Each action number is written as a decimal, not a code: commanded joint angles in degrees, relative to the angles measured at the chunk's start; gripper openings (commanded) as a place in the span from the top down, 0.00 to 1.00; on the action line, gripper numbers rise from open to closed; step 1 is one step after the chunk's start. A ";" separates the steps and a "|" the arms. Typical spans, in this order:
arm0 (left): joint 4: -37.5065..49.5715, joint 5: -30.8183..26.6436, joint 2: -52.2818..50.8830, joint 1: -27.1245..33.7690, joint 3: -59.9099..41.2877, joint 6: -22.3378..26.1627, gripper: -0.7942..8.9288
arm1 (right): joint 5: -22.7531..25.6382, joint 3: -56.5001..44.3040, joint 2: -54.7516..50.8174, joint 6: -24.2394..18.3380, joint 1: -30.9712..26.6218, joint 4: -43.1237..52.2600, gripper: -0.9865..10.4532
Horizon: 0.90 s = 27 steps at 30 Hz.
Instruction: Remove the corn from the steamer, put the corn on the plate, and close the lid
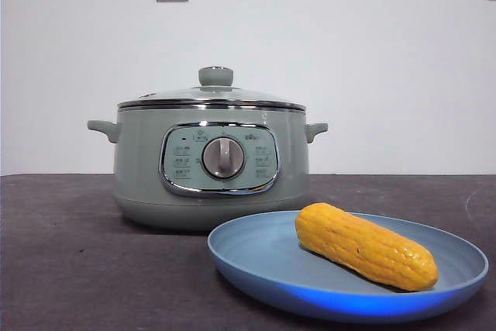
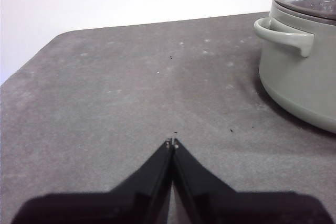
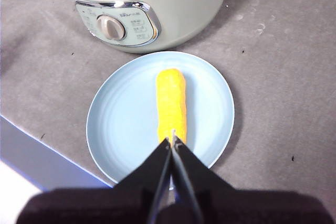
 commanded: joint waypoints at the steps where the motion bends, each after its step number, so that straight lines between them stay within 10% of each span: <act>1: -0.09 -0.04 -0.15 0.15 -0.68 -0.57 0.92 | 0.11 -0.42 -0.11 -0.02 0.17 0.31 0.91; 13: -0.11 -0.04 -0.15 0.15 -0.68 -0.57 0.92 | 5.75 -0.50 -1.49 -7.72 -12.26 12.09 0.91; 21: -0.09 -0.04 -0.15 0.15 -0.68 -0.57 0.92 | -5.88 -7.63 -8.83 -15.69 -31.34 26.58 0.91; 27: -0.09 -0.04 -0.15 0.15 -0.68 -0.57 0.92 | -5.95 -19.98 -17.70 -15.74 -39.47 33.75 0.91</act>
